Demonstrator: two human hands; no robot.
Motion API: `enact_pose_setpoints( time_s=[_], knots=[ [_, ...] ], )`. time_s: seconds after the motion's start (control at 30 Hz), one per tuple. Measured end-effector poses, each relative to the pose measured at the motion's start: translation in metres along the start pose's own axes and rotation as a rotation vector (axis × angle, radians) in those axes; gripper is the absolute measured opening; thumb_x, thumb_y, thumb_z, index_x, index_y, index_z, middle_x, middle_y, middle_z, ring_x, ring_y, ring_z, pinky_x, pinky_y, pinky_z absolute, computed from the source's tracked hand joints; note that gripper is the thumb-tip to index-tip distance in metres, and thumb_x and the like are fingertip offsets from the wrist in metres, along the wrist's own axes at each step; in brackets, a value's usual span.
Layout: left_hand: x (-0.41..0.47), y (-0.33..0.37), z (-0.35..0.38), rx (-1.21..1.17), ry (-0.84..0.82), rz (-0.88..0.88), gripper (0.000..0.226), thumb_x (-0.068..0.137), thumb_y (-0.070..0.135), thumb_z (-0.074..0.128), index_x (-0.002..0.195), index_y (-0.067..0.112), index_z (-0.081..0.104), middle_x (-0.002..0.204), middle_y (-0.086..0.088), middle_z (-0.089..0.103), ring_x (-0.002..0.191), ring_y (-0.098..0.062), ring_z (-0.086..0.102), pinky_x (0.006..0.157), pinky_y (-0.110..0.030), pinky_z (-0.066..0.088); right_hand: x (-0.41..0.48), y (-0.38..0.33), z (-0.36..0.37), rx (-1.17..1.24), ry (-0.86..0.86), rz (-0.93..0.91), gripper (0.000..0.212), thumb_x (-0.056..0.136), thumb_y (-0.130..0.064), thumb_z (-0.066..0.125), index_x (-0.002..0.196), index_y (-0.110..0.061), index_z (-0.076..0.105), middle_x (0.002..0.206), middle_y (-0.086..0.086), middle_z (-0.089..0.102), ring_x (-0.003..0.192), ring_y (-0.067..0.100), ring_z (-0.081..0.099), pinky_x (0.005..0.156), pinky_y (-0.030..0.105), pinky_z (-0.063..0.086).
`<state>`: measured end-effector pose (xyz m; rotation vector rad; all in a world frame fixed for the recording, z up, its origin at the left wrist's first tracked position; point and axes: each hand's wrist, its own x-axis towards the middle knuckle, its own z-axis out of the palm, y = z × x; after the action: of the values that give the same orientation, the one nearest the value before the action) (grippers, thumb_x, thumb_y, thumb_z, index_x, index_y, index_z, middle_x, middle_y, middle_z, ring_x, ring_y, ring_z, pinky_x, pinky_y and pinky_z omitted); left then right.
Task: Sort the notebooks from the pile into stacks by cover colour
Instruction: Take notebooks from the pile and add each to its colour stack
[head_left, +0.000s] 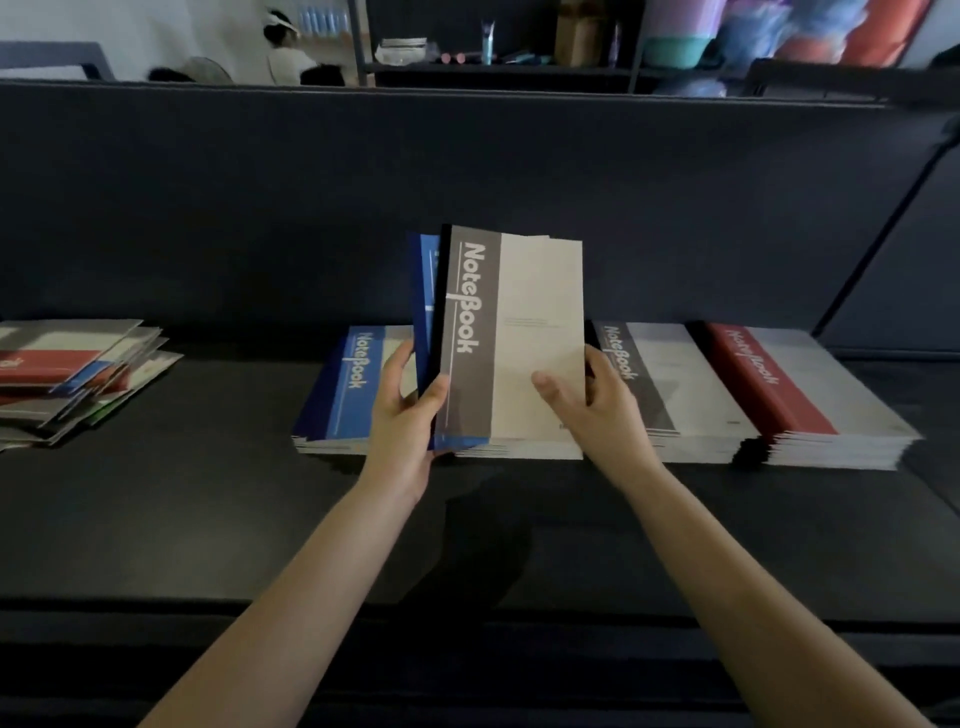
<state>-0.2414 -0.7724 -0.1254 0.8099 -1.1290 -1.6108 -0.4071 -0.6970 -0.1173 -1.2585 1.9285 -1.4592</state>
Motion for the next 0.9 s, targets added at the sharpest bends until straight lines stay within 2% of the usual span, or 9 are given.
enact_pose_setpoints(
  time_s=[0.1, 0.17, 0.23, 0.3, 0.43, 0.57, 0.67, 0.8, 0.9],
  knots=[
    [-0.001, -0.011, 0.026, 0.034, -0.066, 0.023, 0.044, 0.093, 0.013, 0.058, 0.12, 0.046, 0.049, 0.125, 0.007, 0.057, 0.116, -0.015, 0.055, 0.095, -0.047, 0.05, -0.006, 0.011, -0.016, 0.065, 0.117, 0.046, 0.066, 0.087, -0.027, 0.067, 0.141, -0.026, 0.03, 0.118, -0.016, 0.049, 0.109, 0.007, 0.051, 0.087, 0.027, 0.049],
    [-0.002, -0.018, 0.04, 0.039, -0.098, 0.02, 0.043, 0.092, 0.018, 0.058, 0.125, 0.045, 0.048, 0.124, 0.01, 0.055, 0.114, -0.013, 0.055, 0.092, -0.044, 0.051, -0.009, 0.017, -0.029, 0.077, 0.172, 0.046, 0.068, 0.088, -0.022, 0.067, 0.142, -0.029, 0.026, 0.117, -0.017, 0.046, 0.111, 0.008, 0.049, 0.082, 0.025, 0.048],
    [-0.003, -0.023, 0.051, 0.029, -0.113, -0.004, 0.049, 0.093, 0.022, 0.057, 0.138, 0.036, 0.042, 0.125, 0.009, 0.054, 0.113, -0.012, 0.055, 0.086, -0.039, 0.054, -0.011, 0.024, -0.042, 0.07, 0.217, 0.048, 0.066, 0.088, -0.018, 0.066, 0.14, -0.03, 0.026, 0.109, -0.022, 0.045, 0.109, 0.008, 0.05, 0.076, 0.02, 0.046],
    [-0.001, -0.028, 0.059, 0.035, -0.109, -0.01, 0.049, 0.093, 0.022, 0.058, 0.139, 0.034, 0.042, 0.129, 0.005, 0.054, 0.117, -0.015, 0.054, 0.091, -0.041, 0.052, -0.01, 0.029, -0.055, 0.059, 0.278, 0.063, 0.065, 0.089, -0.016, 0.065, 0.14, -0.03, 0.027, 0.113, -0.018, 0.047, 0.105, 0.008, 0.051, 0.071, 0.017, 0.045],
    [0.005, -0.029, 0.066, 0.058, -0.066, 0.03, 0.043, 0.095, 0.017, 0.057, 0.134, 0.032, 0.046, 0.12, 0.008, 0.058, 0.108, -0.009, 0.057, 0.087, -0.034, 0.051, 0.005, 0.038, -0.09, -0.031, 0.407, 0.088, 0.065, 0.087, -0.012, 0.067, 0.141, -0.023, 0.033, 0.129, -0.003, 0.051, 0.113, 0.015, 0.051, 0.084, 0.028, 0.044],
    [0.009, -0.031, 0.057, 0.155, 0.043, 0.107, 0.04, 0.095, 0.017, 0.057, 0.133, 0.026, 0.048, 0.115, 0.012, 0.058, 0.111, -0.011, 0.056, 0.097, -0.043, 0.047, 0.023, 0.046, -0.121, -0.251, 0.394, 0.137, 0.066, 0.089, -0.011, 0.064, 0.145, -0.019, 0.032, 0.137, 0.004, 0.05, 0.12, 0.024, 0.05, 0.087, 0.029, 0.044],
    [0.011, -0.03, 0.046, 0.145, 0.124, 0.118, 0.032, 0.095, 0.018, 0.058, 0.124, 0.029, 0.05, 0.111, 0.016, 0.059, 0.108, -0.009, 0.056, 0.101, -0.047, 0.045, 0.032, 0.053, -0.125, -0.426, 0.343, 0.183, 0.067, 0.09, -0.007, 0.061, 0.148, -0.019, 0.029, 0.139, 0.008, 0.05, 0.116, 0.026, 0.053, 0.07, 0.02, 0.041],
    [0.011, -0.027, 0.038, 0.145, 0.121, 0.095, 0.03, 0.095, 0.021, 0.058, 0.121, 0.034, 0.049, 0.112, 0.015, 0.059, 0.114, -0.014, 0.056, 0.099, -0.046, 0.047, 0.037, 0.063, -0.115, -0.528, 0.282, 0.21, 0.071, 0.091, -0.006, 0.059, 0.151, -0.018, 0.024, 0.144, 0.011, 0.044, 0.127, 0.03, 0.045, 0.092, 0.033, 0.042],
    [0.009, -0.026, 0.033, 0.14, 0.114, 0.074, 0.028, 0.095, 0.022, 0.058, 0.117, 0.038, 0.051, 0.112, 0.015, 0.059, 0.111, -0.012, 0.057, 0.098, -0.045, 0.048, 0.043, 0.069, -0.114, -0.592, 0.258, 0.212, 0.065, 0.091, -0.007, 0.059, 0.149, -0.017, 0.03, 0.149, 0.008, 0.039, 0.133, 0.029, 0.039, 0.099, 0.038, 0.04]
  ],
)
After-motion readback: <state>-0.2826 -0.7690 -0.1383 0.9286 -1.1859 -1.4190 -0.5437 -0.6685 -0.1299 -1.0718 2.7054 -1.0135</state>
